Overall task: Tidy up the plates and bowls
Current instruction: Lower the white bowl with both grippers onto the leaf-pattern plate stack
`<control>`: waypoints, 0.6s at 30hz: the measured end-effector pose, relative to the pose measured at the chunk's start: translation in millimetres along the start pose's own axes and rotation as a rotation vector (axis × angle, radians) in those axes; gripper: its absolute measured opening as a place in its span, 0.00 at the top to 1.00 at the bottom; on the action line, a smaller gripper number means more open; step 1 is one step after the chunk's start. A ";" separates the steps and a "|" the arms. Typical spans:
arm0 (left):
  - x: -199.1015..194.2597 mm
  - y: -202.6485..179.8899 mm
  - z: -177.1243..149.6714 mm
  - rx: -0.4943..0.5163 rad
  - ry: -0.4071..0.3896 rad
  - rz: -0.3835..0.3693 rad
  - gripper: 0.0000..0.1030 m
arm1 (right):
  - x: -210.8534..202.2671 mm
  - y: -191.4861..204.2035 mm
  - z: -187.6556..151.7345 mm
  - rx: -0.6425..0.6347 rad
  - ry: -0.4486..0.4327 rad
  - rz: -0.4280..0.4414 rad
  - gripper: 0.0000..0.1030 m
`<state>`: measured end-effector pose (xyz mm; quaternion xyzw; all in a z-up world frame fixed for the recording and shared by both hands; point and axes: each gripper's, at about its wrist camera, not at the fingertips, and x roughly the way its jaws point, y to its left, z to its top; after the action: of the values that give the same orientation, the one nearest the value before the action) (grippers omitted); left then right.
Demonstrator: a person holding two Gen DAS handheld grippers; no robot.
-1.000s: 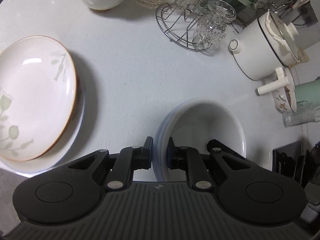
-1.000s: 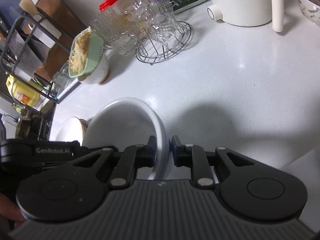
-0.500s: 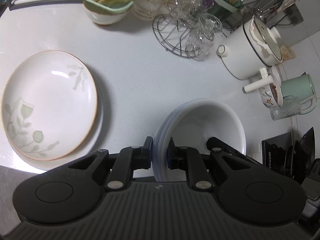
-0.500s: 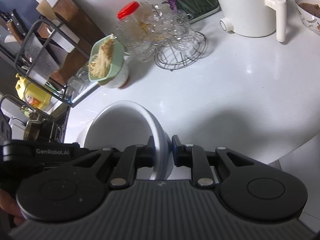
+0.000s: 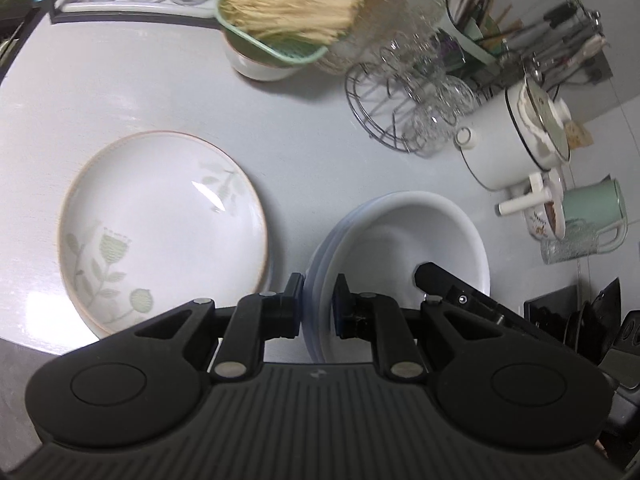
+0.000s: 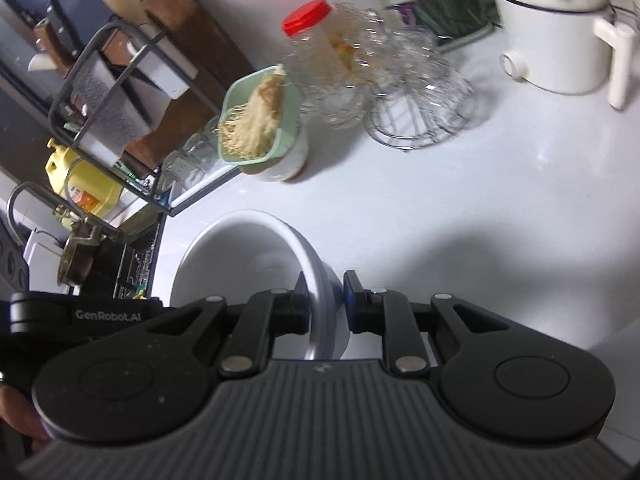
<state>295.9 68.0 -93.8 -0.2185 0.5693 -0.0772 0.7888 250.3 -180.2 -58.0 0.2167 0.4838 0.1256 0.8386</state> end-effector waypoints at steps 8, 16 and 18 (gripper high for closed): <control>-13.0 48.2 9.2 -0.079 -0.030 -0.006 0.84 | 26.9 40.4 2.5 -0.060 0.035 0.009 0.81; -18.1 104.9 13.9 -0.139 -0.031 -0.014 0.84 | 68.8 77.9 -7.2 -0.090 0.111 0.005 0.81; -15.8 116.9 16.8 -0.148 -0.025 -0.022 0.84 | 77.0 86.5 -9.1 -0.099 0.122 -0.003 0.81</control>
<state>291.4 182.5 -126.5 -0.2834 0.5611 -0.0407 0.7767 280.9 -70.1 -78.3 0.1662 0.5275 0.1612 0.8174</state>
